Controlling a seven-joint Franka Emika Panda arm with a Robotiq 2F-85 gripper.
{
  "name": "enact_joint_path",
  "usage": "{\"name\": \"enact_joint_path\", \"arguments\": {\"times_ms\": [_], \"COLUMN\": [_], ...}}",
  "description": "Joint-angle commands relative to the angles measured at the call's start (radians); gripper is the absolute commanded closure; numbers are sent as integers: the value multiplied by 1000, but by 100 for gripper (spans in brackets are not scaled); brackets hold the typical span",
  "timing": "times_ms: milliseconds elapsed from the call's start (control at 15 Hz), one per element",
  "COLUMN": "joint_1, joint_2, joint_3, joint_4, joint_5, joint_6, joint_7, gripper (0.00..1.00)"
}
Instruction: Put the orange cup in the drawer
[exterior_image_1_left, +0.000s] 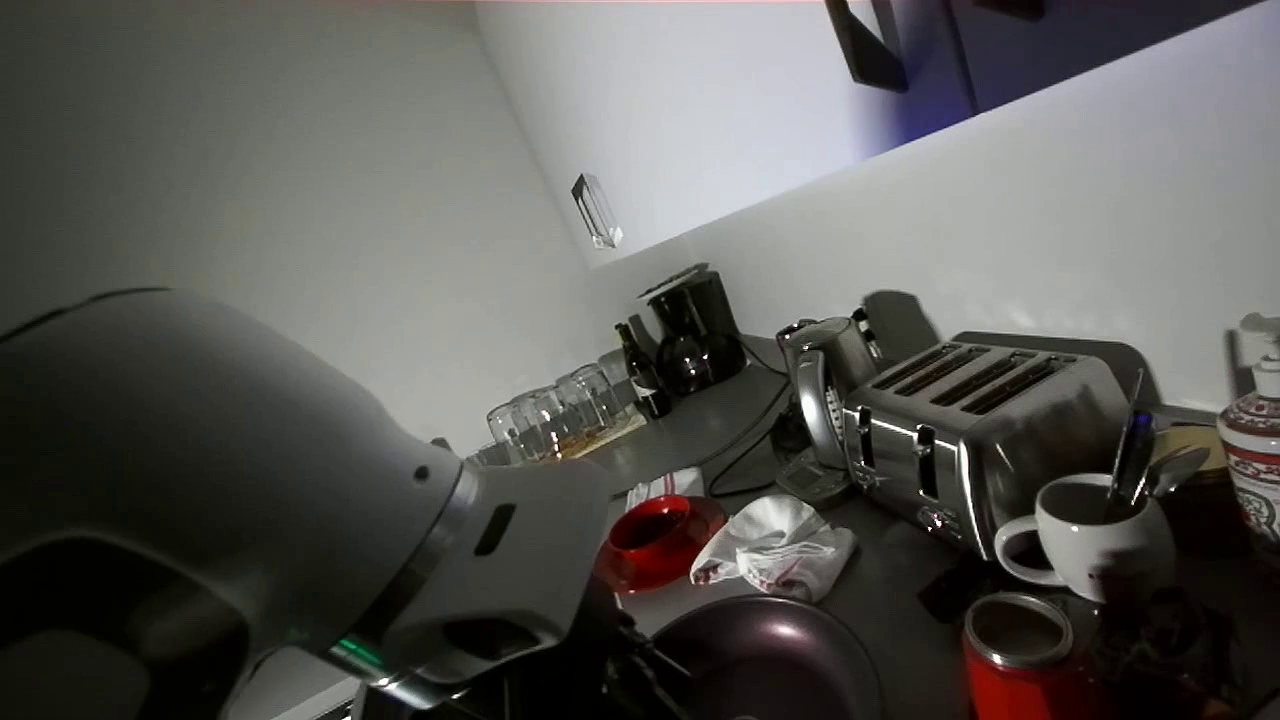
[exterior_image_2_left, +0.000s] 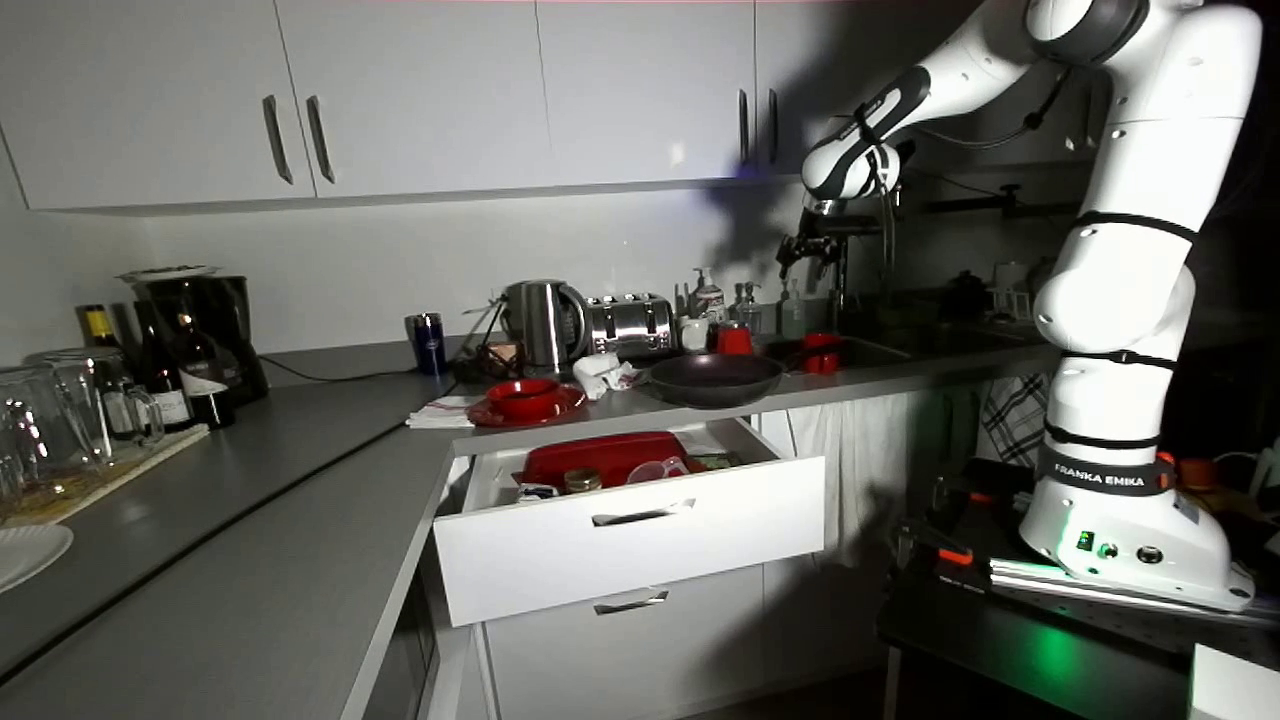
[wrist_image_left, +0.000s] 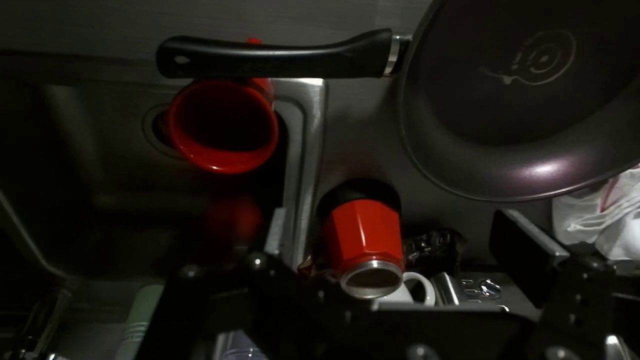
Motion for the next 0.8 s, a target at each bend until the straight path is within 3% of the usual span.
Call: {"name": "enact_joint_path", "arguments": {"times_ms": [0, 733], "joint_1": [0, -32], "joint_2": [124, 380], "joint_3": [-24, -72], "joint_4": [129, 356], "joint_5": [-8, 104], "joint_6": [-66, -265], "joint_7": [23, 134], "gripper": [0, 0]}}
